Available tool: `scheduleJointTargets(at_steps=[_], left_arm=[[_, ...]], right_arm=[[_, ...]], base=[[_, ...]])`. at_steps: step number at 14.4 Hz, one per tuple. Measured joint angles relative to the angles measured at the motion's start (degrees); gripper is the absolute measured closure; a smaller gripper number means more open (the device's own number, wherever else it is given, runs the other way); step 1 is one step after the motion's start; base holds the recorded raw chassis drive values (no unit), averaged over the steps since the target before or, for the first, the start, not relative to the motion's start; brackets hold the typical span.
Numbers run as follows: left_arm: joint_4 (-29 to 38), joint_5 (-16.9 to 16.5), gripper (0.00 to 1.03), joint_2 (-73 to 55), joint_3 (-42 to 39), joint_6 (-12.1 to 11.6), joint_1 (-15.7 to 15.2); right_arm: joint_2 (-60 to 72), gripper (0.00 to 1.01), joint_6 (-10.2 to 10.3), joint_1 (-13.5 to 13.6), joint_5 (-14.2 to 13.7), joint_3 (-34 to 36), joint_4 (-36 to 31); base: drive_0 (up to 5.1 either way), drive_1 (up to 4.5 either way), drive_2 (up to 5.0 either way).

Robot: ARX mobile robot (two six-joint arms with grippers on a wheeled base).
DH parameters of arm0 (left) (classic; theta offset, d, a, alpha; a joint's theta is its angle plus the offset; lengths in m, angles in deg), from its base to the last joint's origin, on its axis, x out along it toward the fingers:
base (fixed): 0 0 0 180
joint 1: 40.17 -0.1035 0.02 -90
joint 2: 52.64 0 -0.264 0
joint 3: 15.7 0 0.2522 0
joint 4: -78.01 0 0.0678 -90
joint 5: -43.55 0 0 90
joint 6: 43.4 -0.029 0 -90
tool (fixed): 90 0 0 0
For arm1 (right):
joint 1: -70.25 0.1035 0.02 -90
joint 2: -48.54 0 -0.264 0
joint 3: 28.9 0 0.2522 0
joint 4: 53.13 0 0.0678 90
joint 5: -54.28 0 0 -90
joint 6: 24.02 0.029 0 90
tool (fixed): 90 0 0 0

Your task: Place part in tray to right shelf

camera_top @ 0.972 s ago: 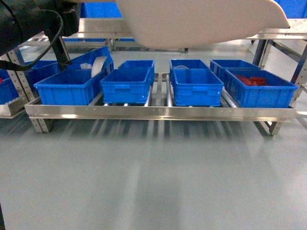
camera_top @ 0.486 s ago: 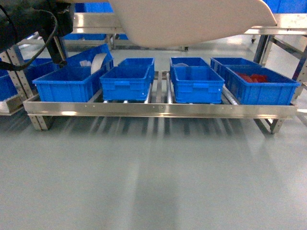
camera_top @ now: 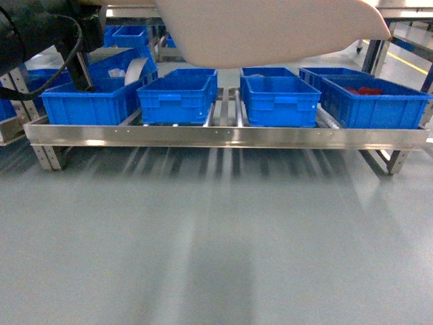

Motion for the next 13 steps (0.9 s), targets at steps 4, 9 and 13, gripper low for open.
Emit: scheduleJointTargets(at_steps=[4, 9, 13], left_arm=[[0.0, 0.0, 0.91, 0.0, 0.0, 0.0, 0.0], [-0.1, 0.0, 0.91, 0.0, 0.0, 0.0, 0.0], [0.1, 0.0, 0.91, 0.0, 0.0, 0.0, 0.0]], right_arm=[[0.0, 0.03, 0.0, 0.0, 0.0, 0.0, 0.1], [0.0, 0.03, 0.0, 0.0, 0.0, 0.0, 0.0], [0.0, 0.03, 0.1, 0.0, 0.0, 0.0, 0.1]], base=[[0.0, 0.0, 0.0], [0.0, 0.0, 0.0], [0.0, 0.0, 0.0]])
